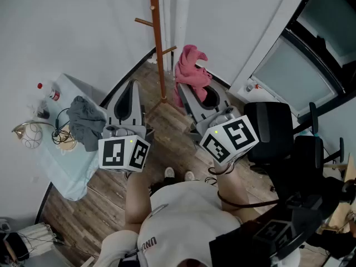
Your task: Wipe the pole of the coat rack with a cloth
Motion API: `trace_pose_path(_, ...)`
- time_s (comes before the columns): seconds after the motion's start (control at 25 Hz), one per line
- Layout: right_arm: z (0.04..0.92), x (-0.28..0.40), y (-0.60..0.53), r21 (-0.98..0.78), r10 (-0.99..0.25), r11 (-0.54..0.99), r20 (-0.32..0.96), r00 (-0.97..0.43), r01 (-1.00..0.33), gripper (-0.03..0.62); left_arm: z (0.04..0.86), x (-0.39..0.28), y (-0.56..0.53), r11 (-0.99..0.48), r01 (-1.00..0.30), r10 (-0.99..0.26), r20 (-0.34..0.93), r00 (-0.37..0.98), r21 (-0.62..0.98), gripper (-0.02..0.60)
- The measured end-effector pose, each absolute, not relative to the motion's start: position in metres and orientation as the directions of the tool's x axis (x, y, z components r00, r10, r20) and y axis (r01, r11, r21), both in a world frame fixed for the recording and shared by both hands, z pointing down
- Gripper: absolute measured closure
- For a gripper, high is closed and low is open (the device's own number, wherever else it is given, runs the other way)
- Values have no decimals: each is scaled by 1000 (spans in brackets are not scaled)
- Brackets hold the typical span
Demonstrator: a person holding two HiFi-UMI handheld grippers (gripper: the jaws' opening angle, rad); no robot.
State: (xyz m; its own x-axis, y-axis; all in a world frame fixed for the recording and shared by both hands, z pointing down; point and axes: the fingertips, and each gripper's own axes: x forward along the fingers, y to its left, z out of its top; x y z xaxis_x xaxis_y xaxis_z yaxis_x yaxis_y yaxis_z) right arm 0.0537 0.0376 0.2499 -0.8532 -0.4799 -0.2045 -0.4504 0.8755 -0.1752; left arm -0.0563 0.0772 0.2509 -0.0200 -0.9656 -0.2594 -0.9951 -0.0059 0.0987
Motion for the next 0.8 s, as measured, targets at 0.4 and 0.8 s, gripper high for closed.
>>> trace_pose_path(0.4, 252, 52, 36, -187, -481, 874, -196, -855, -449, 505, 250, -57, 76, -1, -996, -969, -246, -21, 90, 572)
trace_pose_path(0.8, 260, 38, 27, -217, -494, 864, -183, -850, -455, 505, 258, -67, 66, -9, -996, -975, -220, -10, 85, 572)
